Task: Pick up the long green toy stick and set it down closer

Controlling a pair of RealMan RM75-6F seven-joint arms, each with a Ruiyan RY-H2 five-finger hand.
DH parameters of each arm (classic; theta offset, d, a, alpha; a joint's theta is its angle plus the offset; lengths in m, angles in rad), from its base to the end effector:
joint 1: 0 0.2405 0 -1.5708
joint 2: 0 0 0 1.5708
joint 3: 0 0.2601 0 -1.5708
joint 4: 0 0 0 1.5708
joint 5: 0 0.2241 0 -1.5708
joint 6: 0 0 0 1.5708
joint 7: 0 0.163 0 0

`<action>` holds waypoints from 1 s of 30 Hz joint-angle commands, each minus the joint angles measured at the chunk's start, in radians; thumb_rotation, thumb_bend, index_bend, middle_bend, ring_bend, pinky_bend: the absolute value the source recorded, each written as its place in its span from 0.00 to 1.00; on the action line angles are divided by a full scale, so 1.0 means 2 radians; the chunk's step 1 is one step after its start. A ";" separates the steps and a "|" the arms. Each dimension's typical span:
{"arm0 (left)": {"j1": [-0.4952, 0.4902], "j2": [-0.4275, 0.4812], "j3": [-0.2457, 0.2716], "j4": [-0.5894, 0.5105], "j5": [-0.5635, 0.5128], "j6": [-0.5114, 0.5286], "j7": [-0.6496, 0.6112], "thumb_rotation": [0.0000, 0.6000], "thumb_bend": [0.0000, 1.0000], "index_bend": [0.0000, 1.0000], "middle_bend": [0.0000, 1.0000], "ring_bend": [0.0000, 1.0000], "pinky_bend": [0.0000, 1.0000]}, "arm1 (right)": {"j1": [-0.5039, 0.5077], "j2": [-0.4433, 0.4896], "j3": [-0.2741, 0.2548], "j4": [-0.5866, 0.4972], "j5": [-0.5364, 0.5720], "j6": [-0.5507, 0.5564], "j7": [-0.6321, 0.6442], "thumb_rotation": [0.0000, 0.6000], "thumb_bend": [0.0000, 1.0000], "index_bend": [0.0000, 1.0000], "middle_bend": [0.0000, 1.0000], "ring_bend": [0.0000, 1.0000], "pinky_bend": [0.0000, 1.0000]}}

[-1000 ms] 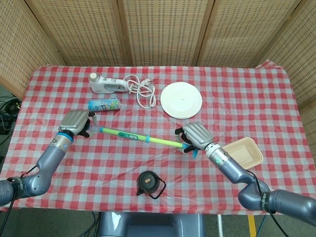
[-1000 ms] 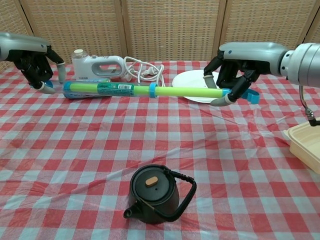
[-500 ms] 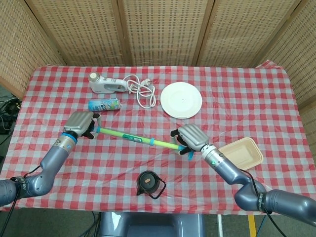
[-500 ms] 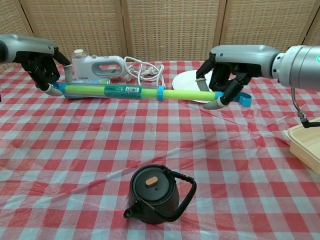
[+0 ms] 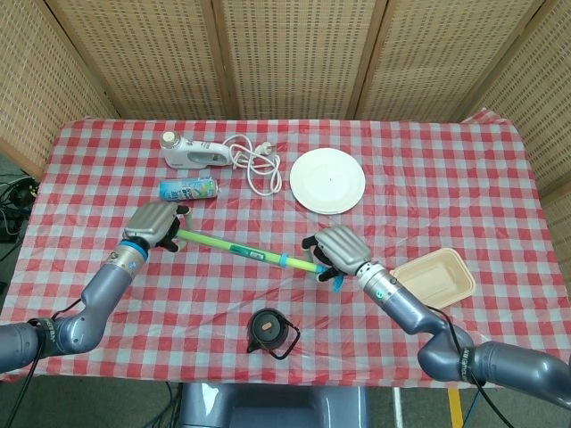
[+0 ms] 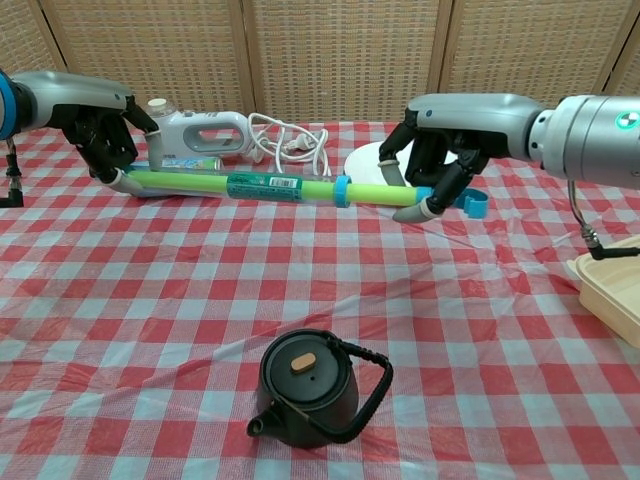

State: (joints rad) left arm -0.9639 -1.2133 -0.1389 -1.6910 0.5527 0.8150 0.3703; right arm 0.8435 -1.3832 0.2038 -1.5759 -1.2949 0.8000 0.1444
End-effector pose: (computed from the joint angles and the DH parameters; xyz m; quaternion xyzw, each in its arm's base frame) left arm -0.1476 0.4046 0.0400 -0.7026 -0.4886 -0.2825 0.4334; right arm -0.0944 -0.3746 -0.0080 0.7439 -0.4424 0.4318 0.2539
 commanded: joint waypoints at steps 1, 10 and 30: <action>-0.002 -0.003 0.000 0.001 0.000 0.000 -0.001 1.00 0.39 0.54 0.68 0.60 0.47 | 0.001 0.000 0.000 0.000 0.000 0.000 0.000 1.00 0.48 0.81 1.00 1.00 0.52; -0.009 -0.011 -0.001 0.002 -0.003 -0.002 -0.006 1.00 0.39 0.54 0.68 0.60 0.47 | 0.006 -0.004 -0.001 0.000 0.002 -0.005 -0.003 1.00 0.48 0.81 1.00 1.00 0.52; -0.008 -0.009 0.009 -0.006 -0.007 -0.007 -0.017 1.00 0.39 0.53 0.65 0.60 0.47 | 0.003 -0.010 -0.004 0.026 0.004 0.004 -0.012 1.00 0.33 0.79 1.00 0.97 0.46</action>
State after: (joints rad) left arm -0.9811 -1.2314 -0.1212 -1.7016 0.5391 0.8012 0.3375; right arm 0.8519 -1.4013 0.1970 -1.5271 -1.2858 0.8049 0.1236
